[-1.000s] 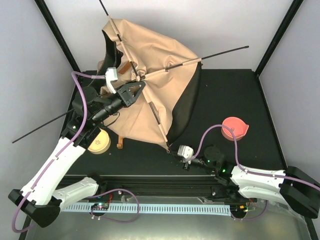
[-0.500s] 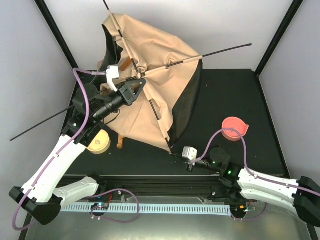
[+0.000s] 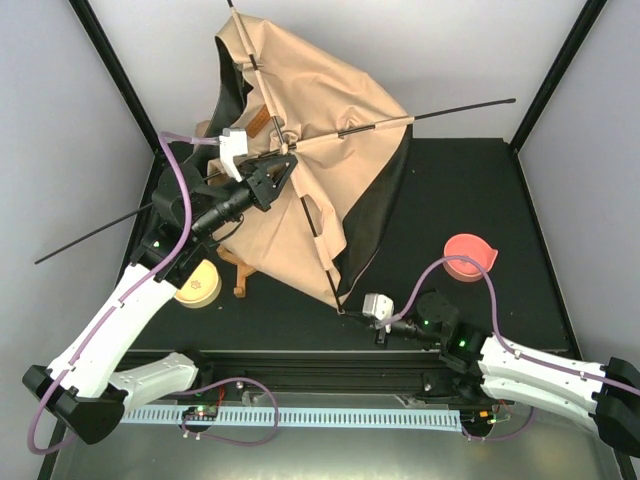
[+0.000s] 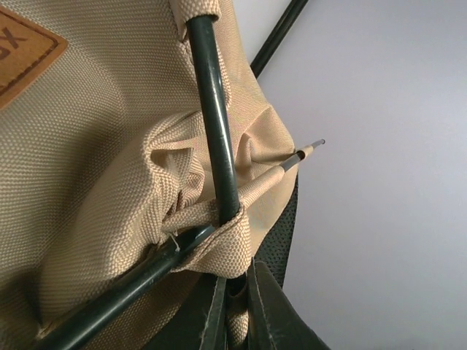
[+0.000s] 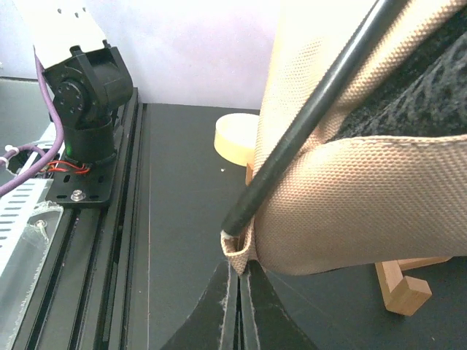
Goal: Set up the pet tent
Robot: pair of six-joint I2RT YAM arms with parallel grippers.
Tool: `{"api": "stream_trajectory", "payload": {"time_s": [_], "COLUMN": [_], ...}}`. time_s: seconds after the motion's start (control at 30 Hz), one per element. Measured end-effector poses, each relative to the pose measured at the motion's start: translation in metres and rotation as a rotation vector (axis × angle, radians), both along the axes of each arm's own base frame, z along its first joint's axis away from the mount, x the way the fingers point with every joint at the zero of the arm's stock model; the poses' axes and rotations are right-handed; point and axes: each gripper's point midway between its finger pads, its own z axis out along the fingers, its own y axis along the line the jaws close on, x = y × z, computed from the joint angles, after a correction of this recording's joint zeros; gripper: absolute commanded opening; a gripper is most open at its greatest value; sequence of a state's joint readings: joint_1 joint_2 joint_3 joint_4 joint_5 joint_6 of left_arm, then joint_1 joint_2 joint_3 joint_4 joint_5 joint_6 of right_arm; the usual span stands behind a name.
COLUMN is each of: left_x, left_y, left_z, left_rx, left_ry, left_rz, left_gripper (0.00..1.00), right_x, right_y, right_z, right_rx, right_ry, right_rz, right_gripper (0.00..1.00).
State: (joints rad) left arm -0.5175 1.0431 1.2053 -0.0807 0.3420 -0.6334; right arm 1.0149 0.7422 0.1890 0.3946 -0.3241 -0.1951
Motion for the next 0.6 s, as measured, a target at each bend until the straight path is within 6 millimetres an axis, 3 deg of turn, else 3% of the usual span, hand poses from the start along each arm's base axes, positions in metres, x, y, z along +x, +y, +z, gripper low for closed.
{"api": "stream_trajectory", "payload": {"time_s": [0.23, 0.6], "left_x": [-0.0021, 0.0004], "left_y": [-0.0011, -0.0029], "left_z": [0.0063, -0.0007], "left_rx": [0.012, 0.02], "left_ry": [-0.054, -0.091], "left_rz": [-0.009, -0.008], "left_gripper": [0.02, 0.02], "right_x": [0.0, 0.0002], "right_y": [0.0008, 0.0041], "right_z": [0.0019, -0.0022], "right_rx": [-0.003, -0.023], "right_ry": [0.018, 0.054], "right_rz": [0.0, 0.006], "right_gripper": [0.01, 0.01]}}
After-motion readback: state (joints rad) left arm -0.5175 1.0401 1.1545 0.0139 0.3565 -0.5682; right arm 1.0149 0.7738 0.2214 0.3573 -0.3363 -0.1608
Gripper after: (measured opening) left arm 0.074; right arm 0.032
